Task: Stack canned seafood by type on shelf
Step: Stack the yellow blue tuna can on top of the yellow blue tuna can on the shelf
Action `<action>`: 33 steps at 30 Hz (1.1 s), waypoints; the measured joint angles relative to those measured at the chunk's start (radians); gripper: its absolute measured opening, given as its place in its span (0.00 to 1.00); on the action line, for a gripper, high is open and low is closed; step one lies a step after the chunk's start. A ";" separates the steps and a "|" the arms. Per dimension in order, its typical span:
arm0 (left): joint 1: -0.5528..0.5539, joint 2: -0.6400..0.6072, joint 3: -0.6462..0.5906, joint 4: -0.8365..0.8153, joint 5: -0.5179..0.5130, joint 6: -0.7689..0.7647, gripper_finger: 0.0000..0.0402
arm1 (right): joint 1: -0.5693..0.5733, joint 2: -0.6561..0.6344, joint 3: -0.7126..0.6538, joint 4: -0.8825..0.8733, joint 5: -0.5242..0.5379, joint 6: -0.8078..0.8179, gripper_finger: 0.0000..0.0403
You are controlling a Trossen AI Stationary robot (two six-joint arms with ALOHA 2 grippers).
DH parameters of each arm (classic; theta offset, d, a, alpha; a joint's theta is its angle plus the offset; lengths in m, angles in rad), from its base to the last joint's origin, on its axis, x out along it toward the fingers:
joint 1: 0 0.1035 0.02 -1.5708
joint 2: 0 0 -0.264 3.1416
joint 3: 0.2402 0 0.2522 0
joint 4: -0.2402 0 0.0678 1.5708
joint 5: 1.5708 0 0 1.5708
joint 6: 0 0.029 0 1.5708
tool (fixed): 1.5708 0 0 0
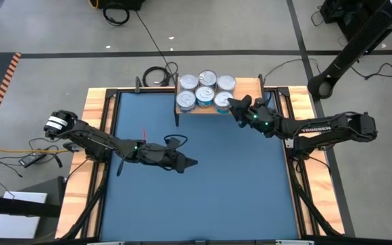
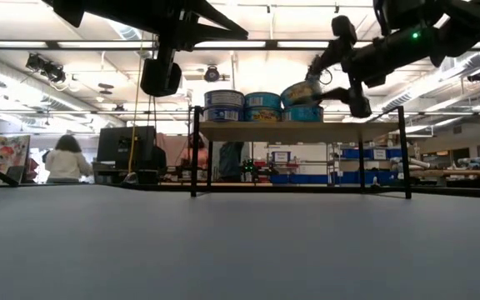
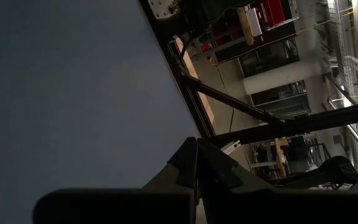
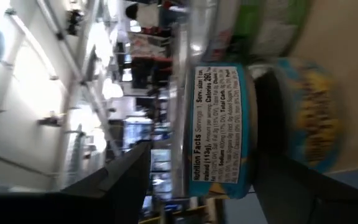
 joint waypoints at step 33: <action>0.001 0.000 0.000 0.001 0.013 0.053 0.03 | -0.162 -0.110 0.000 -0.146 -0.459 -0.081 0.50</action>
